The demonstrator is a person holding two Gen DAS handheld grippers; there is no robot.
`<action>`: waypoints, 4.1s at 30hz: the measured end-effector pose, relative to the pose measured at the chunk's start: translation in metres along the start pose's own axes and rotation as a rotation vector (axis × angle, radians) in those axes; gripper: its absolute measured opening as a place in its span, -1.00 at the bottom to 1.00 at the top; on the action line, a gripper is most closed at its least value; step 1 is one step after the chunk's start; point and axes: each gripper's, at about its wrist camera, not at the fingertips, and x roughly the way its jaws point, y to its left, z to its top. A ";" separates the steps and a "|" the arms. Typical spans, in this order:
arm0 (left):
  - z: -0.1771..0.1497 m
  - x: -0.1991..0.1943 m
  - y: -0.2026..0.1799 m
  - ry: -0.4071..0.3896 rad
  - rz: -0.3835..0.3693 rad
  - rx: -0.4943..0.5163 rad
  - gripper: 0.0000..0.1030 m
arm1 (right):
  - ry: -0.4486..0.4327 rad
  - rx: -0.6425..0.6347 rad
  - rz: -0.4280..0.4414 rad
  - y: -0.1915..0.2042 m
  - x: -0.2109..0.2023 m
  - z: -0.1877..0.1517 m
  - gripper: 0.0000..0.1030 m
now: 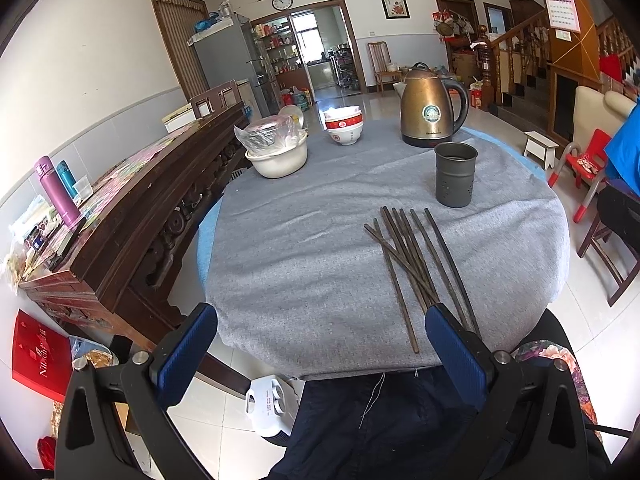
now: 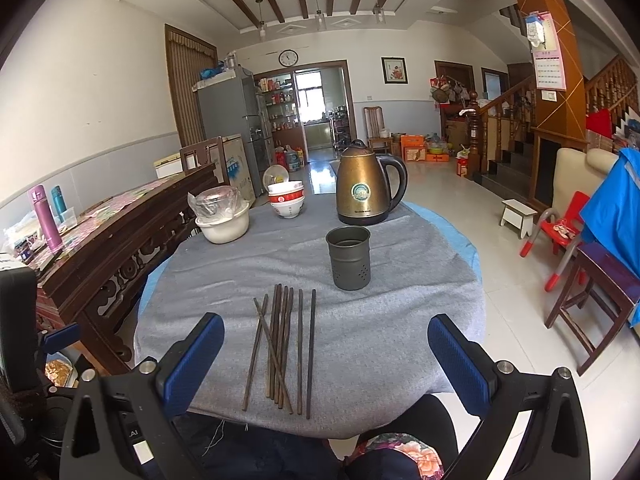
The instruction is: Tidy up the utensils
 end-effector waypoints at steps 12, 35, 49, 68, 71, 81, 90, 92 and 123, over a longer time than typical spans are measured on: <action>-0.003 0.003 0.006 0.005 -0.002 -0.016 1.00 | 0.008 -0.006 0.018 0.007 0.002 -0.001 1.00; 0.028 0.138 0.053 0.315 -0.169 -0.220 1.00 | 0.314 0.068 0.210 -0.013 0.163 0.014 -0.16; 0.071 0.295 0.020 0.622 -0.374 -0.388 0.12 | 0.568 0.140 0.227 -0.017 0.337 0.006 -0.52; 0.094 0.341 -0.016 0.725 -0.471 -0.473 -0.34 | 0.654 0.087 0.177 -0.006 0.382 -0.002 -0.84; 0.096 0.345 -0.022 0.729 -0.475 -0.475 -0.50 | 0.632 0.090 0.188 -0.002 0.380 0.002 -0.84; 0.103 0.344 -0.020 0.675 -0.476 -0.505 -0.83 | 0.490 0.080 0.240 -0.005 0.333 0.030 -0.85; 0.135 0.288 -0.003 0.507 -0.490 -0.476 -0.84 | 0.292 0.099 0.292 -0.014 0.261 0.067 -0.85; 0.137 0.275 0.002 0.480 -0.492 -0.481 -0.85 | 0.260 0.102 0.297 -0.014 0.250 0.069 -0.85; 0.223 0.134 0.004 0.029 -0.521 -0.385 -0.89 | -0.129 0.210 0.214 -0.067 0.168 0.135 -0.85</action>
